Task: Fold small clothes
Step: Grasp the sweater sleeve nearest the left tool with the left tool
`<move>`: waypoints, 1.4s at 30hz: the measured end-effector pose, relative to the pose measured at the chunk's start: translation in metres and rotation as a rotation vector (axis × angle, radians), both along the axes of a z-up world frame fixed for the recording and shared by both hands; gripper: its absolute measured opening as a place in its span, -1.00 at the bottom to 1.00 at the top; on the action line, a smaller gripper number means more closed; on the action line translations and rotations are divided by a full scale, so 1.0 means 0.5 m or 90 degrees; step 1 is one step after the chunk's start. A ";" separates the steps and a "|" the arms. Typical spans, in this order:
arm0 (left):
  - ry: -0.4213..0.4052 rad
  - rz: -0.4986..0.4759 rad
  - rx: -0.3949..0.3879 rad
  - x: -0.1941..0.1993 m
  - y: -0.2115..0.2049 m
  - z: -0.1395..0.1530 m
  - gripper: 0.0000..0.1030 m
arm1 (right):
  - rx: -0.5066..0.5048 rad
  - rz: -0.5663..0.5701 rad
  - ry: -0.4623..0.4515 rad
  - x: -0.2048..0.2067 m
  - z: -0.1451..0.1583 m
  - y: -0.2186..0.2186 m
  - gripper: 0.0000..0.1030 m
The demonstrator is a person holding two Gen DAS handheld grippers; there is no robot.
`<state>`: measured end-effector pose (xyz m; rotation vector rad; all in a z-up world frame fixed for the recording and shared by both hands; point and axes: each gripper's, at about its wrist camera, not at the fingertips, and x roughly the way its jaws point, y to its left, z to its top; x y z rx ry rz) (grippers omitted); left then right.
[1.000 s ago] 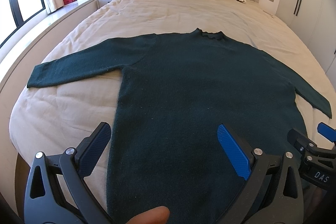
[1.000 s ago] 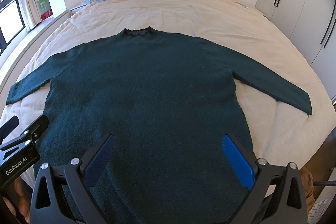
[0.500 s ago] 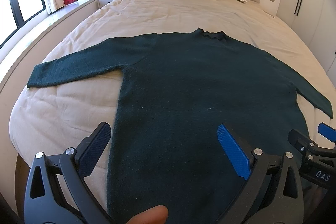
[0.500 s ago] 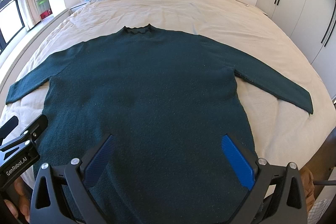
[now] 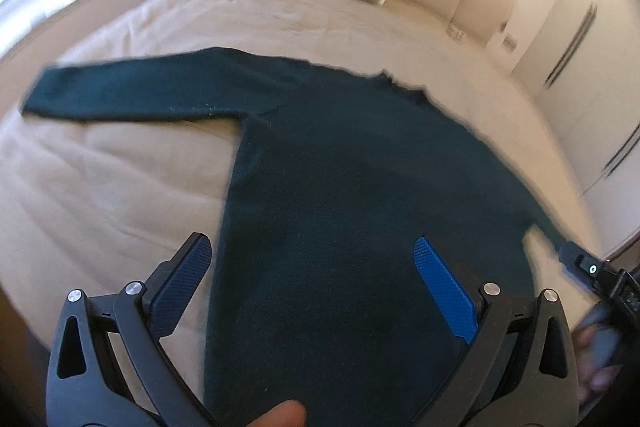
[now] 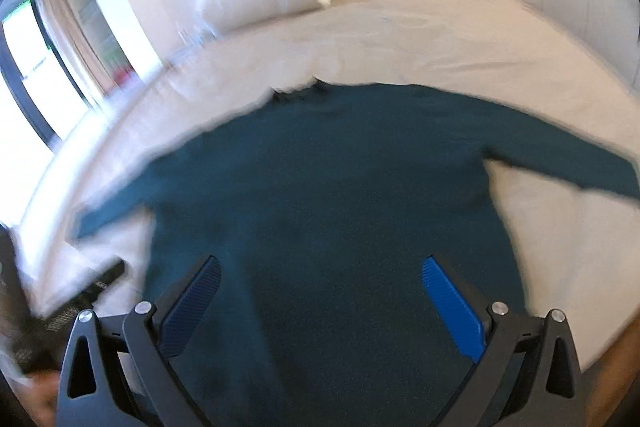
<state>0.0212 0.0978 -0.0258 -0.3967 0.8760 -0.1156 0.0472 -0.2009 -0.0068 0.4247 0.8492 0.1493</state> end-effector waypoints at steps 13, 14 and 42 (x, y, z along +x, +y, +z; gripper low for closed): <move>-0.090 0.199 -0.210 -0.010 0.339 0.011 1.00 | 0.156 0.176 0.008 0.092 0.022 0.082 1.00; -0.096 0.231 -0.229 -0.008 0.379 0.006 1.00 | 0.178 0.178 0.022 0.096 0.013 0.087 0.99; -0.053 0.560 -0.481 0.171 0.791 -0.252 0.06 | 0.068 0.207 -0.028 0.191 0.010 0.186 0.66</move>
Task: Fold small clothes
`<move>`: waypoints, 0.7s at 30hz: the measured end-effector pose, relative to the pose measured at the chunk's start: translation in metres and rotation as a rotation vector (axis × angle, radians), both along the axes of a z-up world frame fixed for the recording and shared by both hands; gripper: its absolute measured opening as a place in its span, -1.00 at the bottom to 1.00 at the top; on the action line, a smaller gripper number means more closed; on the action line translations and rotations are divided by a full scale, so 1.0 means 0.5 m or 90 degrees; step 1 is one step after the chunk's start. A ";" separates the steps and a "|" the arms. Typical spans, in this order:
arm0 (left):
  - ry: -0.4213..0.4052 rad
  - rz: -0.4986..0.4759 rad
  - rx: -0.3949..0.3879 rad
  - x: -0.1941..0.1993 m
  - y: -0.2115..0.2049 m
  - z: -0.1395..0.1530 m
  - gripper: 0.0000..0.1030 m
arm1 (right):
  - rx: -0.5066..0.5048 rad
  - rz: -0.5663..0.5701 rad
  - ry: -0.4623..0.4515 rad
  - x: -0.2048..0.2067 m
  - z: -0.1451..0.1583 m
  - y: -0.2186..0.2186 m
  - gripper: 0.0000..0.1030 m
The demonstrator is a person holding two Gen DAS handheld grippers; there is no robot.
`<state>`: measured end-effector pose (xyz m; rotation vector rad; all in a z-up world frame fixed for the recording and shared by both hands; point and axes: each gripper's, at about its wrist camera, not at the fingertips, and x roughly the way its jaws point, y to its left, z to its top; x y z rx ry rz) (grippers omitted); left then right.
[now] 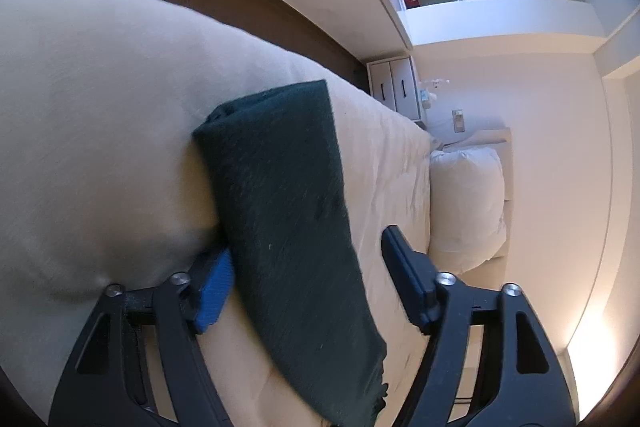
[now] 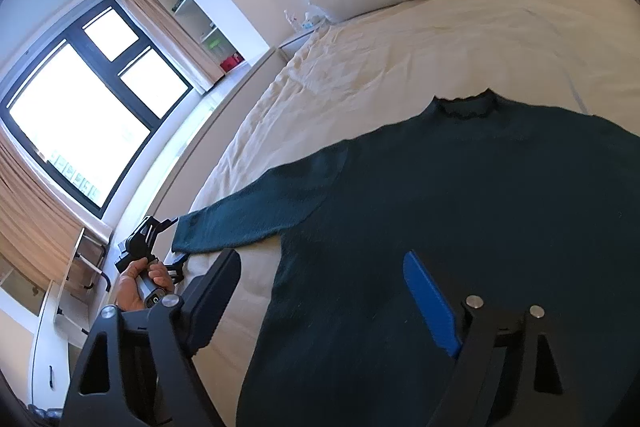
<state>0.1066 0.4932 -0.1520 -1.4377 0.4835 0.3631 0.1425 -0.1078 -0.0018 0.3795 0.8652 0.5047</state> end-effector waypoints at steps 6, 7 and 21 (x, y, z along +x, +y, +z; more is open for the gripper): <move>0.026 -0.031 0.051 0.059 -0.014 0.039 -0.81 | -0.006 -0.031 -0.006 0.006 -0.006 -0.053 0.45; 0.033 -0.051 0.092 0.078 -0.030 0.063 -0.84 | -0.008 -0.037 -0.002 0.010 -0.010 -0.062 0.40; 0.127 -0.604 1.017 0.217 -0.841 0.098 -0.85 | 0.172 -0.070 0.165 0.149 -0.120 -0.194 0.26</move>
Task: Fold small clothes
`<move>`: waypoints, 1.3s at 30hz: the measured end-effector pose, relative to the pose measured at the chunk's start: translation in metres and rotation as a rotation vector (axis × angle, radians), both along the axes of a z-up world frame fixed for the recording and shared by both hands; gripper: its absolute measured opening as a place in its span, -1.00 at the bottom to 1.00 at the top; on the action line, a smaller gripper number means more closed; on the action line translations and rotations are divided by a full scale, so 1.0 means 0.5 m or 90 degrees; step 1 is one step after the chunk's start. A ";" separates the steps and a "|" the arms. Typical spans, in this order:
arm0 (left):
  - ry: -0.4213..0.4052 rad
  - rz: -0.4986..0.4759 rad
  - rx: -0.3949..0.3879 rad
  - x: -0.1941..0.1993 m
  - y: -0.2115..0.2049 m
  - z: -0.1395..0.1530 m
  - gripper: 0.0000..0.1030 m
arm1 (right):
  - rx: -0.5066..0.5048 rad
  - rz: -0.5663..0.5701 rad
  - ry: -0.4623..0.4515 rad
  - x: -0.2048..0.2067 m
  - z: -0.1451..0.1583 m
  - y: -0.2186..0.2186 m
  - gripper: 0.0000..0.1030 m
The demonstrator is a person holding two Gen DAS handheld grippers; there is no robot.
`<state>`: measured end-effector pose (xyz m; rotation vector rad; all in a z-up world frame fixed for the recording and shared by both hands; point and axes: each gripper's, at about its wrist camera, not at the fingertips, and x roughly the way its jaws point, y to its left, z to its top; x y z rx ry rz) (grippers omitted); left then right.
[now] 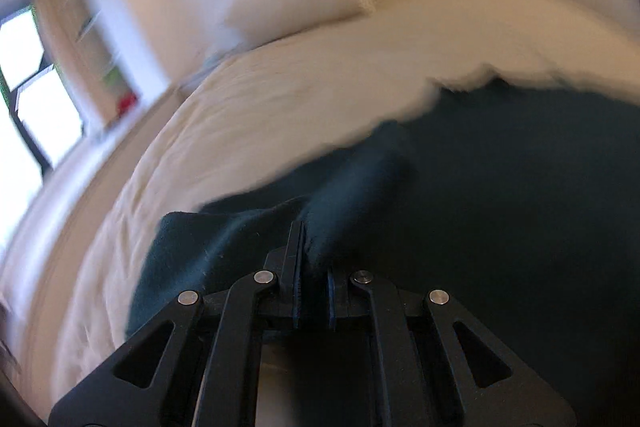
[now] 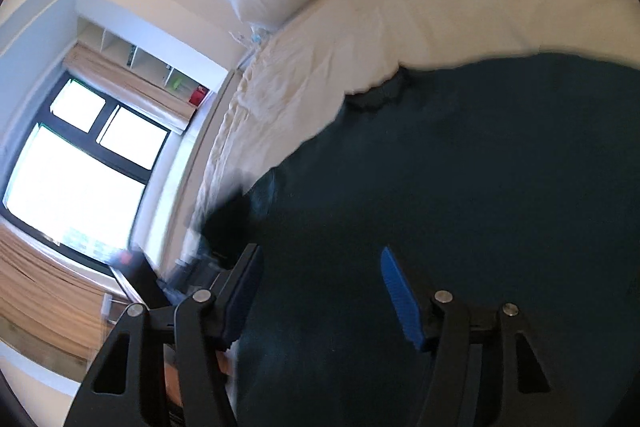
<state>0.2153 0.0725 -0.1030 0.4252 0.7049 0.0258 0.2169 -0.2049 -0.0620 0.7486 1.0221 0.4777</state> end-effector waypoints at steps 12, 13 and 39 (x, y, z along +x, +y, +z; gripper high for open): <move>-0.010 -0.030 0.107 -0.018 -0.047 -0.091 -0.85 | 0.221 0.143 0.162 0.186 -0.138 0.158 0.34; -0.015 -0.029 0.106 -0.042 -0.071 -0.084 -0.85 | 0.228 0.163 0.167 0.193 -0.142 0.176 0.34; -0.008 -0.018 -0.076 -0.064 -0.019 -0.012 -0.79 | 0.186 0.108 0.153 0.186 -0.132 0.056 0.45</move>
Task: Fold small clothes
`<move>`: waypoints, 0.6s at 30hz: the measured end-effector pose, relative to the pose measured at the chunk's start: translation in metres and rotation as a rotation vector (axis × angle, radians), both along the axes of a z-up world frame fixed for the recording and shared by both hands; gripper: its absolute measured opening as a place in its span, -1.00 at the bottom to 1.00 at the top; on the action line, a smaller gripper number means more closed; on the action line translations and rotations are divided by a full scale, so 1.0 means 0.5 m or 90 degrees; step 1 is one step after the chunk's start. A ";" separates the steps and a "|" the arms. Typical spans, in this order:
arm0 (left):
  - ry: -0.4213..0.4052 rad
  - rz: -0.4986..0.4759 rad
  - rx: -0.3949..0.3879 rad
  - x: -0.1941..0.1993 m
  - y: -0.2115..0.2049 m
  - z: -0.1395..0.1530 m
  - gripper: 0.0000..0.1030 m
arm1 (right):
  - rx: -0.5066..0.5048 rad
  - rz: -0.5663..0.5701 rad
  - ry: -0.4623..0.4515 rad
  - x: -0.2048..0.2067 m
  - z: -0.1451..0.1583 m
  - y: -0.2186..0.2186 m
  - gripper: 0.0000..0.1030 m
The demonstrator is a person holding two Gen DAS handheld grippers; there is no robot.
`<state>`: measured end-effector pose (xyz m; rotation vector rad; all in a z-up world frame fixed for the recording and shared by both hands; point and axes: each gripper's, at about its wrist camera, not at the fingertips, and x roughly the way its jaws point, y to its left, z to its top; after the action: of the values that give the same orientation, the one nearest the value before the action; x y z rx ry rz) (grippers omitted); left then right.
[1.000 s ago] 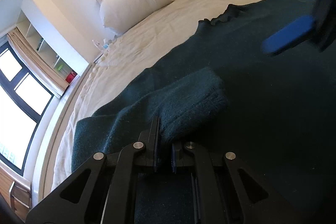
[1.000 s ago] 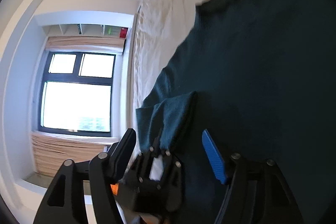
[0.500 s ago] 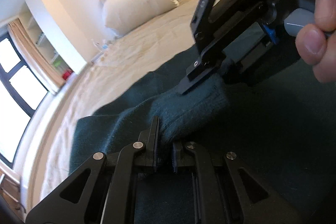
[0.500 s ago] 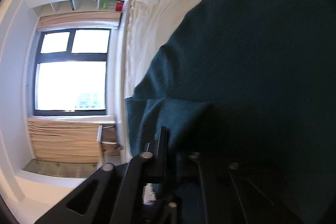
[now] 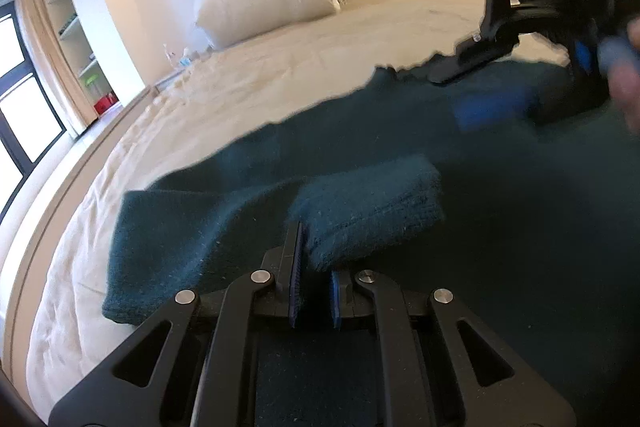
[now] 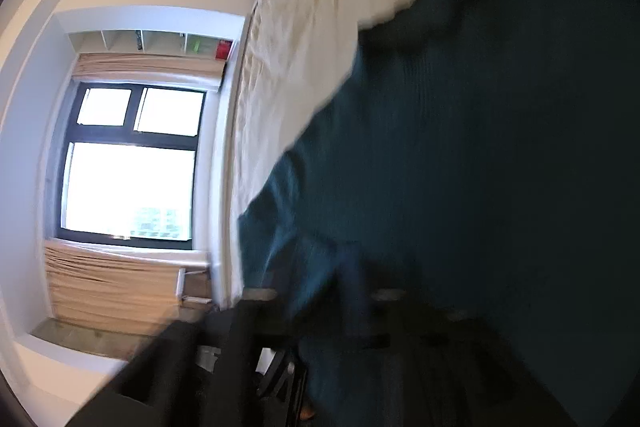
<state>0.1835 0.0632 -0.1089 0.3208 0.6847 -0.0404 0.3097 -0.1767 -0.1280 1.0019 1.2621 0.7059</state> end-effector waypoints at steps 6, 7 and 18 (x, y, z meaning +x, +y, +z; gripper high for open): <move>-0.014 0.006 0.018 -0.004 -0.011 0.009 -0.79 | 0.080 0.033 0.063 -0.016 -0.034 0.087 0.49; -0.018 0.008 0.021 -0.004 -0.013 0.010 -0.79 | 0.087 0.047 0.066 -0.015 -0.033 0.106 0.39; 0.009 -0.027 -0.012 -0.033 -0.032 0.007 -0.73 | -0.012 0.040 0.011 0.009 -0.019 0.109 -0.83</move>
<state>0.1671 0.0471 -0.1051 0.3174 0.6904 -0.0898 0.3141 -0.1223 -0.1375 0.9578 1.3186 0.7340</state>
